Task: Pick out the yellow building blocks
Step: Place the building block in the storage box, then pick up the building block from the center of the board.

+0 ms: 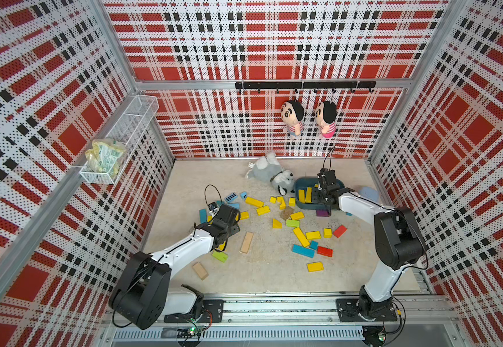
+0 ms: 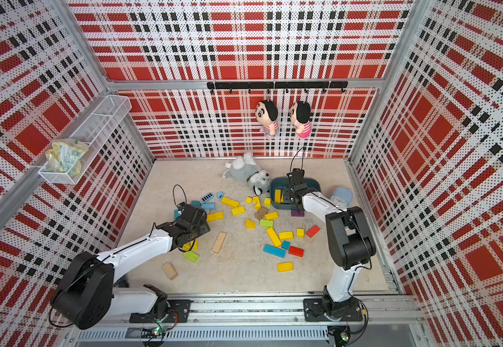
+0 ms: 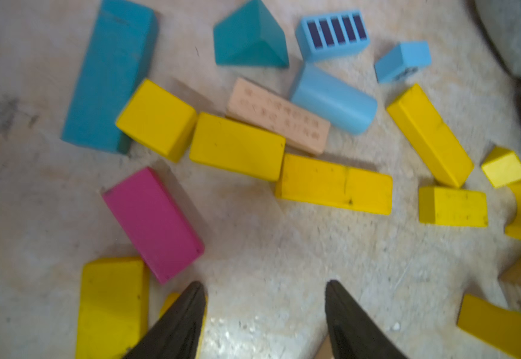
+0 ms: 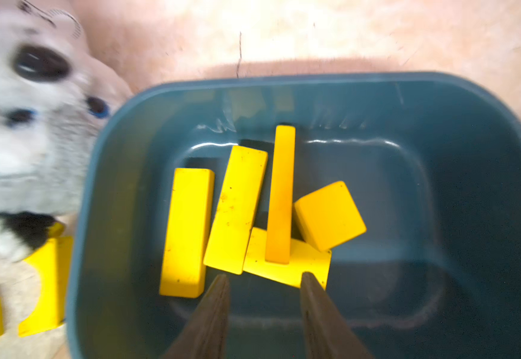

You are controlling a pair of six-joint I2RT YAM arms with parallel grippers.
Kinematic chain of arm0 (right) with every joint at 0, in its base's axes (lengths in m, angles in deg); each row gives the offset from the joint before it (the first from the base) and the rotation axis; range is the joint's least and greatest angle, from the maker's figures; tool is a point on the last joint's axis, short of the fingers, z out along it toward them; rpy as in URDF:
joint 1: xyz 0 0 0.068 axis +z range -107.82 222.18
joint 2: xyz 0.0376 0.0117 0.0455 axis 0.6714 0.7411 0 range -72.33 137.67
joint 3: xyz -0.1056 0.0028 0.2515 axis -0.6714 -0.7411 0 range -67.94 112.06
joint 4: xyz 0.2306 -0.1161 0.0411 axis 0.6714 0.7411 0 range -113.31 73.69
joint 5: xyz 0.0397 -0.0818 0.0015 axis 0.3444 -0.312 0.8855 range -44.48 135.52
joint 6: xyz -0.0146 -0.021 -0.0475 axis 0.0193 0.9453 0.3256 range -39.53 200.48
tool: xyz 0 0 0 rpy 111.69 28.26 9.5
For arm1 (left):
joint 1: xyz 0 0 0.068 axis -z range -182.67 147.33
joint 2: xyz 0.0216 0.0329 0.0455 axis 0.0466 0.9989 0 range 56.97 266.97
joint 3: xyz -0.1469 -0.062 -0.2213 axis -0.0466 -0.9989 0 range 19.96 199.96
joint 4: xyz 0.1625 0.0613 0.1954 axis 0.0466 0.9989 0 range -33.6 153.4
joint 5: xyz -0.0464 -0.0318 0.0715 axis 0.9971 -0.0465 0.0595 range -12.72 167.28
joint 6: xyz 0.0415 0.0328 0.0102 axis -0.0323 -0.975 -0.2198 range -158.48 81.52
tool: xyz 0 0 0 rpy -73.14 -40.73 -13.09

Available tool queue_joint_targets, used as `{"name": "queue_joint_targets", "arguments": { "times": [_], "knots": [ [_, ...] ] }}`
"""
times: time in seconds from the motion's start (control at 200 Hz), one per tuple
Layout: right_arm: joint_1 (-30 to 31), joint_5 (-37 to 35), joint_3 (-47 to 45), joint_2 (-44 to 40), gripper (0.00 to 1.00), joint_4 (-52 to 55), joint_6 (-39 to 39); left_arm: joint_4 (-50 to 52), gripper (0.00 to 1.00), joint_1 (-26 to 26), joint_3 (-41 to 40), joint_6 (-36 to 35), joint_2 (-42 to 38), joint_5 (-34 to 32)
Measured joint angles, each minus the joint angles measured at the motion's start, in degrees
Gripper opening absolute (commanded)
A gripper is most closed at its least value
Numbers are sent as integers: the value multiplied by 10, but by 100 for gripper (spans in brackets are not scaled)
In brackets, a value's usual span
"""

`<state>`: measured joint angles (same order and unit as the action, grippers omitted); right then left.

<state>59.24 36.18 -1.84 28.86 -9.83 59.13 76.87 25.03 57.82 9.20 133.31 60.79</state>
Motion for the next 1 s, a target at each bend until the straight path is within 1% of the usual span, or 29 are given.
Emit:
{"name": "queue_joint_targets", "arguments": {
  "times": [0.115, 0.24, 0.406, 0.506, 0.651, 1.002],
  "knots": [
    [0, 2, -17, -18, 41, -6, -6, 25, 66, 24, -3, 1, 0, -4],
    [0, 1, -28, -24, 42, -5, -8, 48, 68, 24, -6, 6, -4, -19],
    [0, 1, -31, -27, 41, -5, -9, 64, 68, 9, -14, 5, -30, -33],
    [0, 1, -32, -29, 41, -5, -9, 66, 65, -10, -30, -3, -41, -32],
    [0, 1, -32, -30, 41, -5, -9, 65, 59, -30, -48, -23, -36, -14],
    [0, 1, -32, -36, 40, -5, -12, 42, 44, -30, -47, -58, -14, -10]
  ]
}}
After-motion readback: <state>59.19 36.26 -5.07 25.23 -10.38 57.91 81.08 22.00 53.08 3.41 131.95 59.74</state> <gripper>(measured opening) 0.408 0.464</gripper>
